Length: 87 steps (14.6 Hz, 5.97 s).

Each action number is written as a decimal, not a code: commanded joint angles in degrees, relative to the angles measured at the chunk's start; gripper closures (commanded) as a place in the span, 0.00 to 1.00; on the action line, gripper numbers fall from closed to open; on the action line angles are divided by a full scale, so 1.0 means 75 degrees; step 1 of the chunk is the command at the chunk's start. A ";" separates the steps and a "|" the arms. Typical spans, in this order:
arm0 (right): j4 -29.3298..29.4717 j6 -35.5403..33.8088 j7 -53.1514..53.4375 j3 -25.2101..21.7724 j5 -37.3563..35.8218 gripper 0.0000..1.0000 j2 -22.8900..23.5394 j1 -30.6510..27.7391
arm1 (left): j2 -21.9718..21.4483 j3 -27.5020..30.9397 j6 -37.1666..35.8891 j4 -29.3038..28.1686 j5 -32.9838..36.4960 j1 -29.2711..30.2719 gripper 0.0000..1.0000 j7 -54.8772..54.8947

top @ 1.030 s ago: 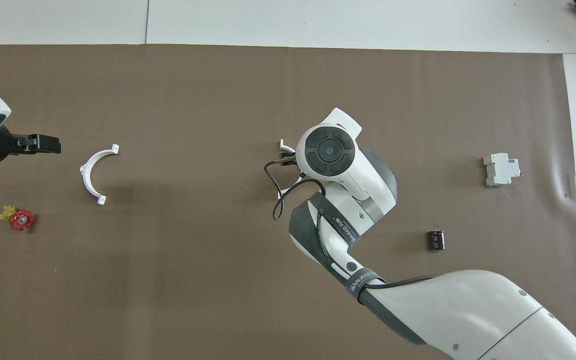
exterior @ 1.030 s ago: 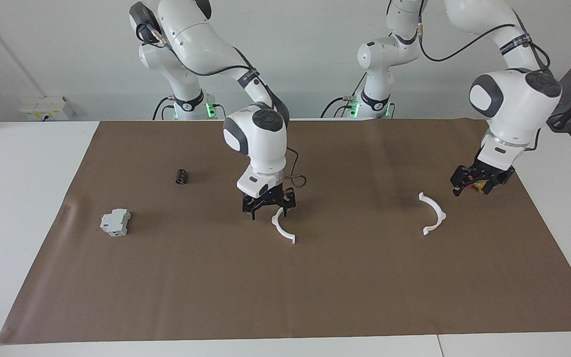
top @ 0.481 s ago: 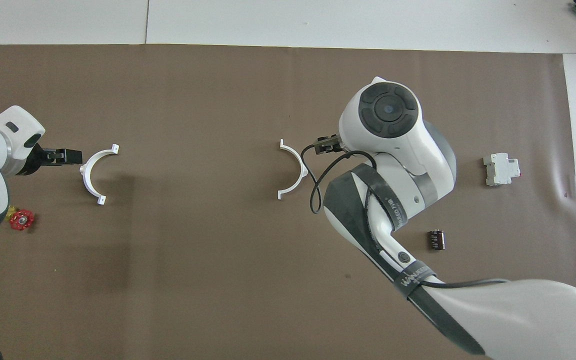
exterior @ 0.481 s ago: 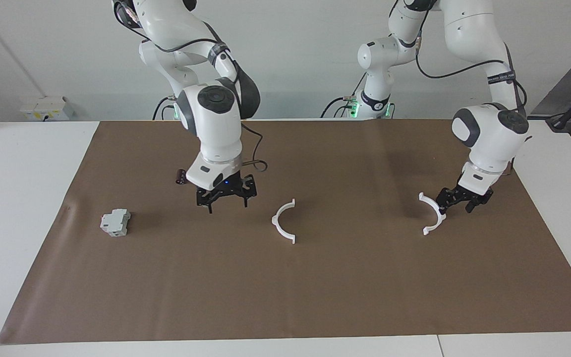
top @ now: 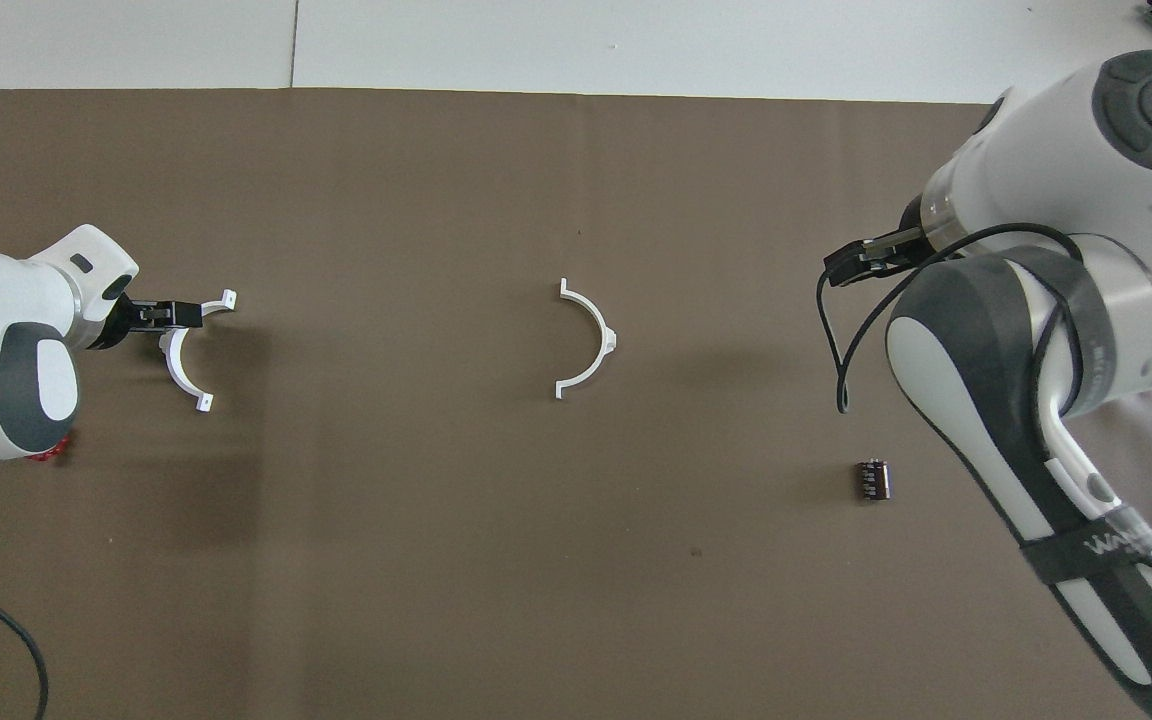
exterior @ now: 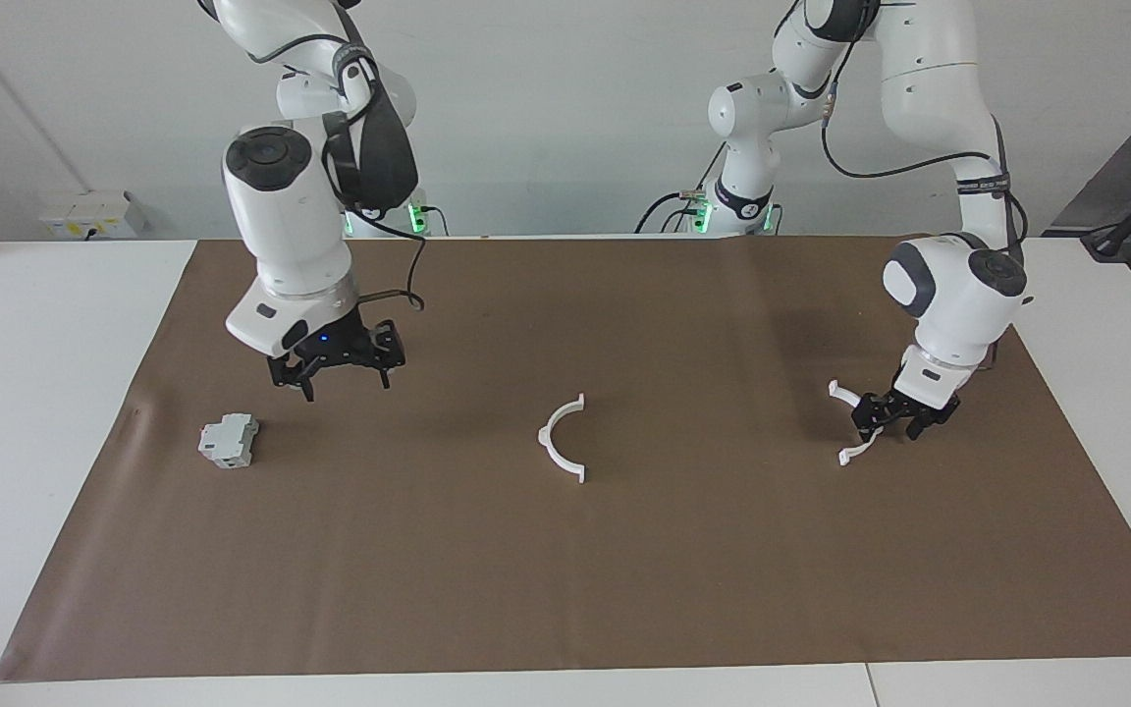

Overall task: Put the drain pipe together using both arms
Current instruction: 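Release the piece and retract the right gripper while the left gripper grasps the other piece, then lift the other white C-shaped piece with the left gripper toward the centered piece, then press the held piece against the centered piece with the left gripper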

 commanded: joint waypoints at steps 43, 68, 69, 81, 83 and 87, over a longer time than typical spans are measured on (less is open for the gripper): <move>-0.0422 -0.1467 0.1610 -0.0481 0.1304 0.00 -0.1541 -0.0290 | 0.0148 -0.0094 -0.2102 0.1603 0.0925 -0.3464 1.00 -0.1529; -0.0375 -0.2357 -0.0769 -0.1618 0.1362 0.00 -0.2208 -0.0256 | 0.1532 -0.0036 -0.1609 0.2658 0.0597 -0.4860 1.00 -0.3015; -0.0375 -0.2346 -0.0769 -0.1618 0.1374 0.00 -0.2197 -0.0256 | 0.1532 -0.0036 -0.1621 0.2659 0.0597 -0.4872 1.00 -0.3227; -0.0387 -0.2346 -0.0710 -0.1618 0.1409 0.00 -0.2197 -0.0256 | 0.1532 -0.0012 -0.1457 0.2612 0.0655 -0.5094 1.00 -0.4600; -0.0387 -0.2346 -0.0710 -0.1618 0.1421 0.00 -0.2209 -0.0256 | 0.1543 -0.0024 -0.1493 0.2612 0.0807 -0.5106 1.00 -0.4588; -0.0387 -0.2346 -0.0710 -0.1618 0.1421 0.00 -0.2209 -0.0256 | 0.1543 -0.0035 -0.1574 0.2647 0.1286 -0.5025 1.00 -0.4495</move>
